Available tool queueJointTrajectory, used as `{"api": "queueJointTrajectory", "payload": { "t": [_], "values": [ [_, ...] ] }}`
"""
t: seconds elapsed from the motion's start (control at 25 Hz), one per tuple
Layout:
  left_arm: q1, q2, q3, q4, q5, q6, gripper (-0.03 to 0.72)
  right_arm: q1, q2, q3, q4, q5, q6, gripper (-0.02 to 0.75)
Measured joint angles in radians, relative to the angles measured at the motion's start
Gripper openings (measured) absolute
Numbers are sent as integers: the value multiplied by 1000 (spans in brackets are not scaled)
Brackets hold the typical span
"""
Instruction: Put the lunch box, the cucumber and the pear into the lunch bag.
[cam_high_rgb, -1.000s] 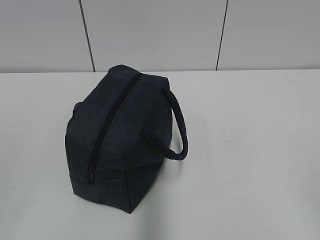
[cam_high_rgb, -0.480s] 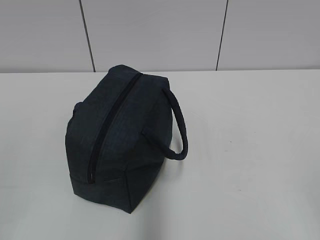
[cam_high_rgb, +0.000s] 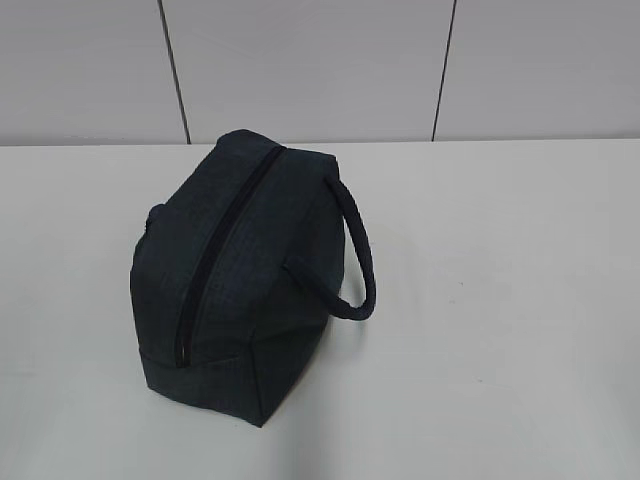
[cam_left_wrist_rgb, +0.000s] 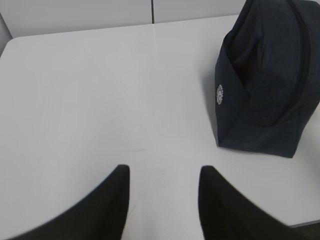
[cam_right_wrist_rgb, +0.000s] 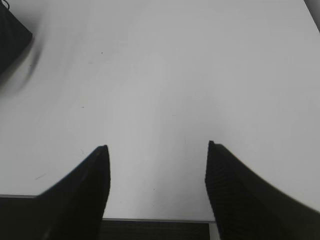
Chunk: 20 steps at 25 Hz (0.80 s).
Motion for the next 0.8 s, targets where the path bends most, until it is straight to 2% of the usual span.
{"api": "queueJointTrajectory", "payload": {
  "t": [0.28,0.4,0.6,0.8],
  "values": [
    [-38,0,0,34,0,0,277,0,0,0,0,0,0,477],
    [-57,0,0,69,0,-66,277,0,0,0,0,0,0,477],
    [-60,0,0,147,0,-122,277,0,0,0,0,0,0,477],
    [-60,0,0,148,0,-126,277,0,0,0,0,0,0,477]
  ]
}}
